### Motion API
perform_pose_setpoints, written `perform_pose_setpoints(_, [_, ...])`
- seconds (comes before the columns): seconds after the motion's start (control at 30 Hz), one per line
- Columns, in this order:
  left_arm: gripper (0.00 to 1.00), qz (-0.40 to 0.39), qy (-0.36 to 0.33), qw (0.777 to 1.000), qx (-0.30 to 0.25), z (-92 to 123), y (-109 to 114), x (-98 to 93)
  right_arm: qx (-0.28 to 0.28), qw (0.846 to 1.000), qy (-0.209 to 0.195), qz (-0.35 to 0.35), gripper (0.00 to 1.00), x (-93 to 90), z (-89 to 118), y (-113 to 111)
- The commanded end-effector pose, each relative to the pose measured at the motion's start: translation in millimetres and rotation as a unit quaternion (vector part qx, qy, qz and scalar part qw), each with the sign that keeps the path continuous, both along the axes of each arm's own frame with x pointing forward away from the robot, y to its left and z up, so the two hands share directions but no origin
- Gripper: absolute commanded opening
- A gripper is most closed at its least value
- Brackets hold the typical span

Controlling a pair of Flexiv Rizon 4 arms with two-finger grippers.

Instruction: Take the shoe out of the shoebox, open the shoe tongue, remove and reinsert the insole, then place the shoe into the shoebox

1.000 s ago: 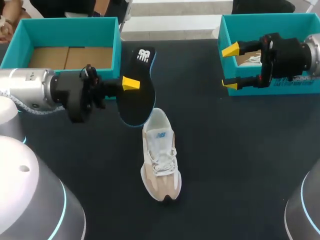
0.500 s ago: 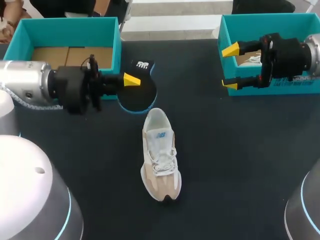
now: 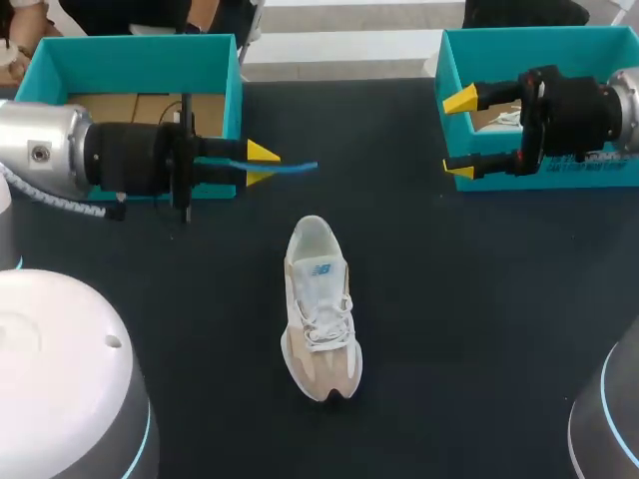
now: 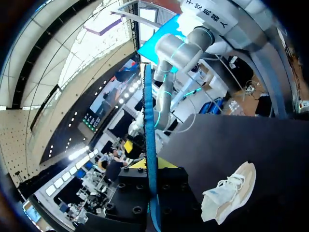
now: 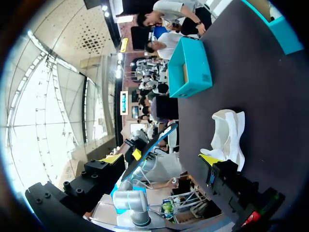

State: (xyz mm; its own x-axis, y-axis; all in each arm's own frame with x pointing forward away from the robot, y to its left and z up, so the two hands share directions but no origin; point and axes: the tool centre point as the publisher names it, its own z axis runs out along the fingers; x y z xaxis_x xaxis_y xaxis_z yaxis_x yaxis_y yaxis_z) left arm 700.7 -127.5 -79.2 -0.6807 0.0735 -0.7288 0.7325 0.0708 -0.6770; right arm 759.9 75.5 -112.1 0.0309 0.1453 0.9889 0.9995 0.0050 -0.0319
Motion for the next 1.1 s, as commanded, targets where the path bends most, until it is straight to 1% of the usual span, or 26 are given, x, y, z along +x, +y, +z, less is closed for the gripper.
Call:
perform_pose_setpoints(0.03, [0.0, -0.008, 0.56, 0.827, 0.043, 17.3, -1.5, 6.3, -0.001, 1.0, 0.0, -0.001, 1.0, -0.8, 0.1, 0.7])
perform_pose_setpoints(0.83, [0.0, -0.008, 0.56, 0.827, 0.043, 17.3, -1.5, 6.3, -0.001, 1.0, 0.0, -0.001, 1.0, -0.8, 0.1, 0.7])
perform_pose_setpoints(0.87, [0.0, 0.006, 0.598, 0.8, 0.044, 14.5, -2.6, 6.5, -0.001, 1.0, 0.0, -0.001, 1.0, -0.8, 0.1, 0.7])
perform_pose_setpoints(0.93, [0.0, 0.009, 0.644, 0.765, 0.033, 10.0, -3.4, 6.4, -0.001, 1.0, 0.0, -0.001, 1.0, -0.8, 0.1, 0.7])
perform_pose_setpoints(0.97, [0.0, 0.018, 0.663, 0.747, 0.038, 6.9, -4.6, 6.3, -0.001, 1.0, 0.0, -0.001, 1.0, -0.8, 0.1, 0.7])
perform_pose_setpoints(1.03, [0.0, 0.024, 0.696, 0.717, 0.023, 2.8, -5.9, 6.6, -0.001, 1.0, 0.0, -0.001, 1.0, -0.8, 0.1, 0.7])
perform_pose_setpoints(1.07, [0.0, 0.033, 0.718, 0.695, 0.022, -1.4, -7.5, 8.1, -0.001, 1.0, 0.0, -0.001, 1.0, -0.8, 0.1, 0.7])
perform_pose_setpoints(1.1, [0.0, 0.032, 0.72, 0.692, 0.02, -2.2, -7.7, 8.3, -0.001, 1.0, 0.0, -0.001, 1.0, -0.8, 0.1, 0.7])
